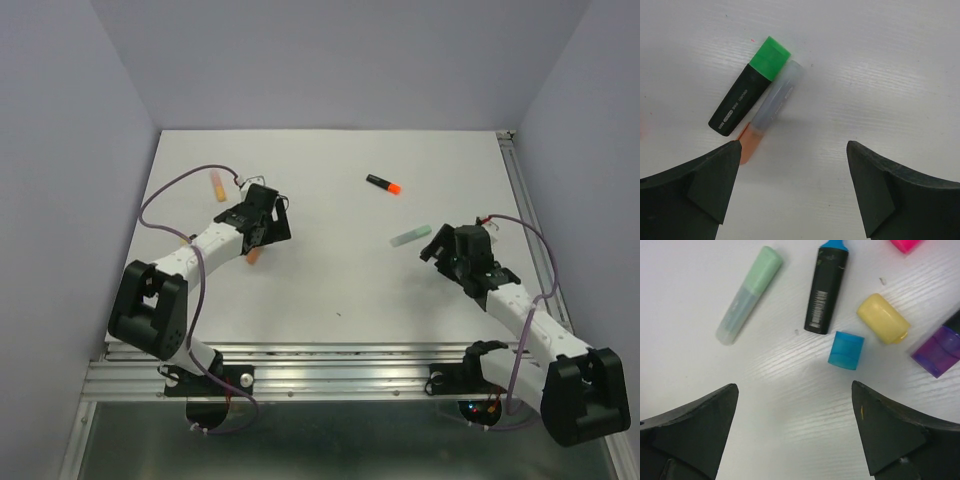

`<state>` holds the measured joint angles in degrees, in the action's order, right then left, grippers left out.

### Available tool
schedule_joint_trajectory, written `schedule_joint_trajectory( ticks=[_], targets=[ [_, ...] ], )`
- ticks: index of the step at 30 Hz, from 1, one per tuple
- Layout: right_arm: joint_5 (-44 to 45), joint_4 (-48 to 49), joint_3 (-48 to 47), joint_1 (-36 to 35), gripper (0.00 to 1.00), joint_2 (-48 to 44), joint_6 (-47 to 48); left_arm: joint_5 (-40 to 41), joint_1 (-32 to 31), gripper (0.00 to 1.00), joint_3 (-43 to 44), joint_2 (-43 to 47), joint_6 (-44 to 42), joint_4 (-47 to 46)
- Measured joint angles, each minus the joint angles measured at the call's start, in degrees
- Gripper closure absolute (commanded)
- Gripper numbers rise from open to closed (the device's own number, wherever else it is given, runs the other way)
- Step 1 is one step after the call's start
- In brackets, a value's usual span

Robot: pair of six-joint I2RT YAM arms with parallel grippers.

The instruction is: Open the pen caps

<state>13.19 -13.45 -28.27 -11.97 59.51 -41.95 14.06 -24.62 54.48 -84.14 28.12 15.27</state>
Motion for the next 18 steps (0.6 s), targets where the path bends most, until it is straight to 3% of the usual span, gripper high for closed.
schedule_joint_trajectory(
  ticks=[7,12,18],
  targets=[
    [-6.10,0.20,0.00,0.00,0.00,-7.67,4.31,0.26,0.74,0.09,4.17,-9.40,-5.14,-0.83],
    [-7.23,0.15,0.00,0.00,0.00,-8.92,5.88,1.95,0.85,0.18,7.72,-14.88,-6.23,0.09],
    [-7.13,0.15,0.00,0.00,0.00,-8.92,6.40,2.03,0.85,0.21,8.63,-16.33,-6.14,0.79]
  ],
)
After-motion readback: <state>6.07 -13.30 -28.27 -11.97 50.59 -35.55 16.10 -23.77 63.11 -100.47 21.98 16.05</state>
